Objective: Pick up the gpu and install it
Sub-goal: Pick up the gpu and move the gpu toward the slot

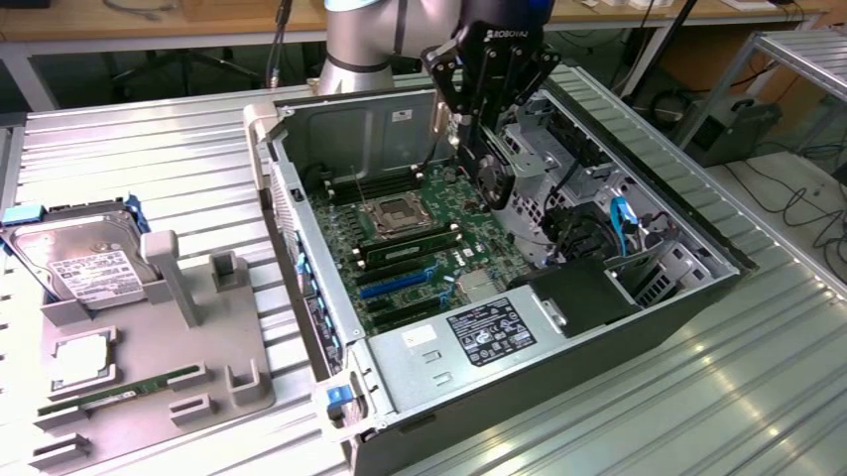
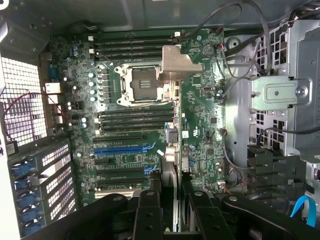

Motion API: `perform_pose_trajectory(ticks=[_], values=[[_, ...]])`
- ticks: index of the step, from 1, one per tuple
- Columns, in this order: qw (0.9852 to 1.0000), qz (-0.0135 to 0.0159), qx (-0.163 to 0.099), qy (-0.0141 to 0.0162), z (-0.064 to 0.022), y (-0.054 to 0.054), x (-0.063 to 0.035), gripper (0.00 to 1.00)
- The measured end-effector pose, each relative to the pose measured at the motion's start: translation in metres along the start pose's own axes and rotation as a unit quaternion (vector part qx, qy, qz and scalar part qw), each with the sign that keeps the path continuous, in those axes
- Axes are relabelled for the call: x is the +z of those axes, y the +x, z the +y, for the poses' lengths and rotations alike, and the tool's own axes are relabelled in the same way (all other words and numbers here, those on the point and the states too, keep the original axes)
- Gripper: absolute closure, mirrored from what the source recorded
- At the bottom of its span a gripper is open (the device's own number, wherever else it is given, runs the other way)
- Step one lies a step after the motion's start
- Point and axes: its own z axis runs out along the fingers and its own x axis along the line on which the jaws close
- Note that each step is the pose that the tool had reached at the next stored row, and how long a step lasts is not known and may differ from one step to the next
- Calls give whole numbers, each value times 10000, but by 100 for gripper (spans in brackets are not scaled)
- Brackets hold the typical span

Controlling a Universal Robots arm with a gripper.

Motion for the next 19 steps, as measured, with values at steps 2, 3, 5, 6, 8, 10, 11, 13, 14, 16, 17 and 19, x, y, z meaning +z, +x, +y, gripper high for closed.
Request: perform_pose_trajectory(ticks=[2,3,5,6,8,10,11,13,14,16,17,19], values=[[10000,0,-1,2,1,-4,9,74],[10000,0,-2,3,1,-5,12,74],[10000,-1,-3,4,2,-9,18,74],[10000,-1,-4,5,2,-10,21,74],[10000,-1,-4,5,3,-13,27,74],[10000,-1,-6,6,4,-15,32,74],[10000,-1,-6,7,4,-17,34,74],[10000,-1,-7,8,5,-19,39,74],[10000,-1,-7,8,5,-20,42,74],[10000,-1,-8,9,6,-22,46,74],[10000,-1,-8,10,6,-23,48,74],[10000,-1,-9,10,6,-25,53,74]])
